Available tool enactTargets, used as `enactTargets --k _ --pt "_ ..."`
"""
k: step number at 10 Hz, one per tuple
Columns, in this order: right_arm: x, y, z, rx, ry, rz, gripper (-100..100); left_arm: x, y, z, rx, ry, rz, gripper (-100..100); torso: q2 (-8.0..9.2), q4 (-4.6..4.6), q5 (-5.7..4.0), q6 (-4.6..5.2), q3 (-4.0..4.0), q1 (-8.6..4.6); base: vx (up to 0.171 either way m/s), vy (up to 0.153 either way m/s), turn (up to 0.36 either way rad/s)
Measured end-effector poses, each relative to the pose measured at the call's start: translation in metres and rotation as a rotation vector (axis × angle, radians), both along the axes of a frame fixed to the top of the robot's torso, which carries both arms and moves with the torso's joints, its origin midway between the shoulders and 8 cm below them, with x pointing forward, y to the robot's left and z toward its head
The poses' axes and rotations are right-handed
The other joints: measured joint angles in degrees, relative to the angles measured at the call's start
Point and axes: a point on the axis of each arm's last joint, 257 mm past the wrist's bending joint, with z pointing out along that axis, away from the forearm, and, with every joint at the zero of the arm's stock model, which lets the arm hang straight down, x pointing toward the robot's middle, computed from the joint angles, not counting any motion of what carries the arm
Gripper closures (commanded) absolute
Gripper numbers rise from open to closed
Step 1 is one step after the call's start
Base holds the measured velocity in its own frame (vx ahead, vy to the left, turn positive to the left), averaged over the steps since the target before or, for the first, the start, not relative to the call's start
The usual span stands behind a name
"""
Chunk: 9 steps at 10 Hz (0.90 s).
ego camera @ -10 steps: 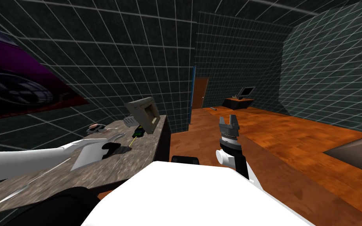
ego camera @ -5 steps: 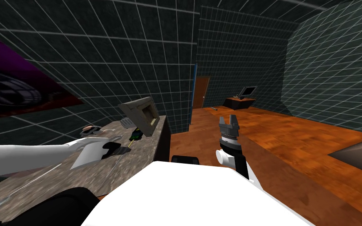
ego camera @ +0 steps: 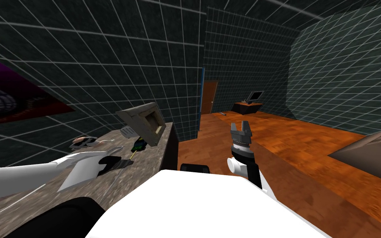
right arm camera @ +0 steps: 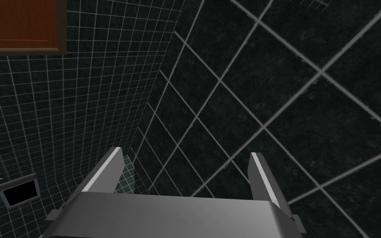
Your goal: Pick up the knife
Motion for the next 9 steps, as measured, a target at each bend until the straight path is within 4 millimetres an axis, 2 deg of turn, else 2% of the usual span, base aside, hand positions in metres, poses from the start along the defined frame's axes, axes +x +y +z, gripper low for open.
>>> enactTargets --k 3,4,8,9 --pt "0.0 0.0 0.0 0.0 0.0 0.0 0 -0.0109 0.0031 -0.0057 -0.003 -0.005 0.017 -100 0.05 0.01 0.0 0.0 0.03 -0.02 0.006 -0.001 -0.03" --pt "0.0 0.0 0.0 0.0 0.0 0.0 0 -0.0116 0.0035 -0.0059 -0.002 -0.004 0.016 100 0.05 0.01 -0.01 -0.01 0.03 -0.02 0.0 0.0 0.0" --pt "0.0 0.0 0.0 0.0 0.0 0.0 0 -0.013 0.0033 -0.0065 -0.004 -0.003 0.021 100 0.11 0.06 -0.12 0.05 0.08 -0.09 0.0 -0.001 0.002" --pt "0.0 0.0 0.0 0.0 0.0 0.0 0 -0.0133 0.0031 -0.0067 -0.004 -0.003 0.021 0 0.11 0.06 -0.17 0.05 0.09 -0.15 0.0 0.0 0.0"
